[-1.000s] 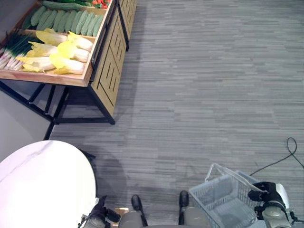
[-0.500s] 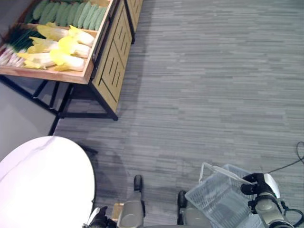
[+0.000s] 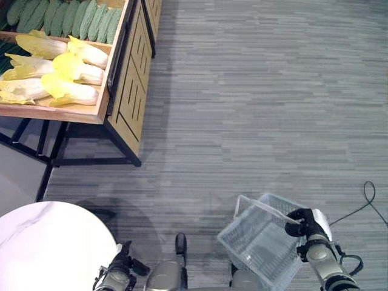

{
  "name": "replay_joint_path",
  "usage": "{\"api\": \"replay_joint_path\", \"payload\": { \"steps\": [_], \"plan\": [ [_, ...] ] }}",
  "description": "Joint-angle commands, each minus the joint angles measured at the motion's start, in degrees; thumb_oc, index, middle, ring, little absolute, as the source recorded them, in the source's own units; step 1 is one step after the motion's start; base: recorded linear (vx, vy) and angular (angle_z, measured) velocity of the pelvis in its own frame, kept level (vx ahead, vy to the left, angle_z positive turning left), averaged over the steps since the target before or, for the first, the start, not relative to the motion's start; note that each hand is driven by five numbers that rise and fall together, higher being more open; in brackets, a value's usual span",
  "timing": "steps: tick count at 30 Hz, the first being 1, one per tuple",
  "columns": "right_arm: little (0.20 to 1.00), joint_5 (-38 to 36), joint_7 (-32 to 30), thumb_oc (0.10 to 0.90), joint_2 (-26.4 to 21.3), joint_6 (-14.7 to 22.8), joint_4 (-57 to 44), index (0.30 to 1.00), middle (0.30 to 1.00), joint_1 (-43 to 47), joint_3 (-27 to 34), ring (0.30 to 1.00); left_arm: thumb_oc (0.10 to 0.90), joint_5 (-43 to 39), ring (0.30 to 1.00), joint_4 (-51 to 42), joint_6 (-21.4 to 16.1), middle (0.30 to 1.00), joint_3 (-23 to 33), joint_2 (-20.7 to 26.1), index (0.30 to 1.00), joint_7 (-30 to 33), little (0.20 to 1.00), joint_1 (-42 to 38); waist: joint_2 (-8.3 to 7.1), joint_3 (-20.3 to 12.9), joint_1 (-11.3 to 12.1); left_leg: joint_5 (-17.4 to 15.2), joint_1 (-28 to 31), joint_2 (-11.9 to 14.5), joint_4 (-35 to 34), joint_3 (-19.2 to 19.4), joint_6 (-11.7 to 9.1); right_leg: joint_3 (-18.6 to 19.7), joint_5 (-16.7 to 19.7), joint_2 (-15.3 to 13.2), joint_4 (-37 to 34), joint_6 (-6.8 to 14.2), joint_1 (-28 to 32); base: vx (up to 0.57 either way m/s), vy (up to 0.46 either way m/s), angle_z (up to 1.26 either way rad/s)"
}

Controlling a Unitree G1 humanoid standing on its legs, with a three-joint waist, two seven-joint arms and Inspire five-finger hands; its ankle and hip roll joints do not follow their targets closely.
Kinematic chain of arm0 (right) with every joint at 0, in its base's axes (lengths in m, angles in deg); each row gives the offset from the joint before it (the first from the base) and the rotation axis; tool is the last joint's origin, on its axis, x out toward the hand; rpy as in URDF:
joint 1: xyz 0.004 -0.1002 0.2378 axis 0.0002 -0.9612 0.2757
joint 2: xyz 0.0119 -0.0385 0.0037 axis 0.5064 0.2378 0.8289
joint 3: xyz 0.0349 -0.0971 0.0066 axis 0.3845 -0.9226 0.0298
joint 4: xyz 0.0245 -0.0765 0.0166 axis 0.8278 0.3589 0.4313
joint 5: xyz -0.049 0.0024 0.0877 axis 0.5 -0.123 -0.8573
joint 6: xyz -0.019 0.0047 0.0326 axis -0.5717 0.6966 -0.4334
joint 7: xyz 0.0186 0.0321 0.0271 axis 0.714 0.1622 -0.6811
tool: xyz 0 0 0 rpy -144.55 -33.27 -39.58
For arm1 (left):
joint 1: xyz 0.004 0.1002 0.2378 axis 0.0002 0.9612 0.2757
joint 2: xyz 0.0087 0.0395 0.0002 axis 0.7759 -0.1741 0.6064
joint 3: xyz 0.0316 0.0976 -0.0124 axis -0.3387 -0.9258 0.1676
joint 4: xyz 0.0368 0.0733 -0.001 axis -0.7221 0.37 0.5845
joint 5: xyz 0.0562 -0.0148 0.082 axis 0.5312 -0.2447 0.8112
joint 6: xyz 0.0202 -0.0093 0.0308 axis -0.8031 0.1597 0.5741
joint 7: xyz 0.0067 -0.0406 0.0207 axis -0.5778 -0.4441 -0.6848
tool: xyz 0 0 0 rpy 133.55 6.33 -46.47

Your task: Get the vegetables into the basket

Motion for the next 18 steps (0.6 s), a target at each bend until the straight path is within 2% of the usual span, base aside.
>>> {"api": "replay_joint_path", "payload": {
  "steps": [1,3,7,11,14,16,18],
  "plan": [
    [0.300,-1.71,-3.05,0.400,-4.66,0.81,-2.28,0.300,0.300,-0.59,1.66,0.300,0.900,0.75,1.000,1.08,0.12,1.000,1.75,2.42,1.000,2.05,1.000,1.29,-0.05,-1.40,-0.03,-3.93,-3.86,1.59,7.00,-2.43,-1.37,2.43,9.63,0.04,7.22,2.07,-2.95,0.05,0.183,-0.23],
    [0.300,-1.71,-3.14,0.400,-4.33,0.74,-1.92,0.300,0.300,-0.55,1.15,0.300,0.900,0.00,1.000,0.53,0.07,1.000,1.95,3.16,1.000,2.32,1.000,-0.01,0.62,-0.32,-0.62,-4.96,-1.93,1.42,6.94,-2.44,-0.90,1.27,9.65,0.81,10.33,1.19,-6.47,0.11,0.195,-0.13],
    [0.300,-1.35,-3.11,0.400,-4.26,0.78,-3.47,0.300,0.300,-0.73,0.69,0.300,0.900,-0.42,1.000,0.34,-0.04,1.000,1.71,3.44,1.000,2.42,1.000,-1.02,1.04,1.15,-2.32,-6.40,1.42,1.57,6.17,-2.84,-1.35,-0.59,7.36,2.55,5.44,0.69,-10.96,0.16,0.000,0.06],
    [0.300,-0.53,-3.44,0.400,-4.41,0.68,-4.49,0.300,0.300,-1.28,0.54,0.300,0.900,0.28,1.000,0.62,0.03,1.000,1.22,2.63,1.000,2.12,1.000,-1.09,0.66,2.12,-4.48,-9.14,5.88,1.96,6.25,-4.33,-2.92,-0.36,11.36,2.31,-3.75,2.38,-15.43,0.31,-0.160,0.12],
    [0.300,-0.03,-3.00,0.400,-4.33,0.56,-4.67,0.300,0.300,-3.42,0.52,0.300,0.900,0.74,1.000,0.80,0.00,1.000,1.00,2.03,1.000,1.86,1.000,-0.45,0.38,1.12,-5.06,-10.59,8.77,2.61,6.51,-5.74,-3.90,-0.39,11.29,3.14,-3.24,2.13,-14.44,0.33,-0.260,0.64],
    [0.300,-0.42,-2.48,0.400,-5.22,0.67,-3.83,0.300,0.300,-4.49,0.59,0.300,0.900,0.16,1.000,1.56,0.24,1.000,1.59,1.03,1.000,1.87,1.000,0.71,1.47,-1.00,-5.00,-8.71,10.04,5.37,6.73,-7.13,-5.66,-2.44,9.17,5.73,-2.75,0.05,-12.55,0.35,-0.408,0.44],
    [0.300,-0.79,-2.45,0.400,-6.55,0.97,-5.11,0.300,0.300,-4.95,1.27,0.300,0.900,0.17,1.000,1.24,0.31,1.000,1.01,0.24,1.000,1.81,1.000,0.96,2.67,-1.53,-5.34,-6.59,9.97,6.91,7.95,-8.13,-6.86,-3.37,7.00,7.01,-1.18,-1.11,-12.31,0.25,-0.329,0.24]
  ]
}}
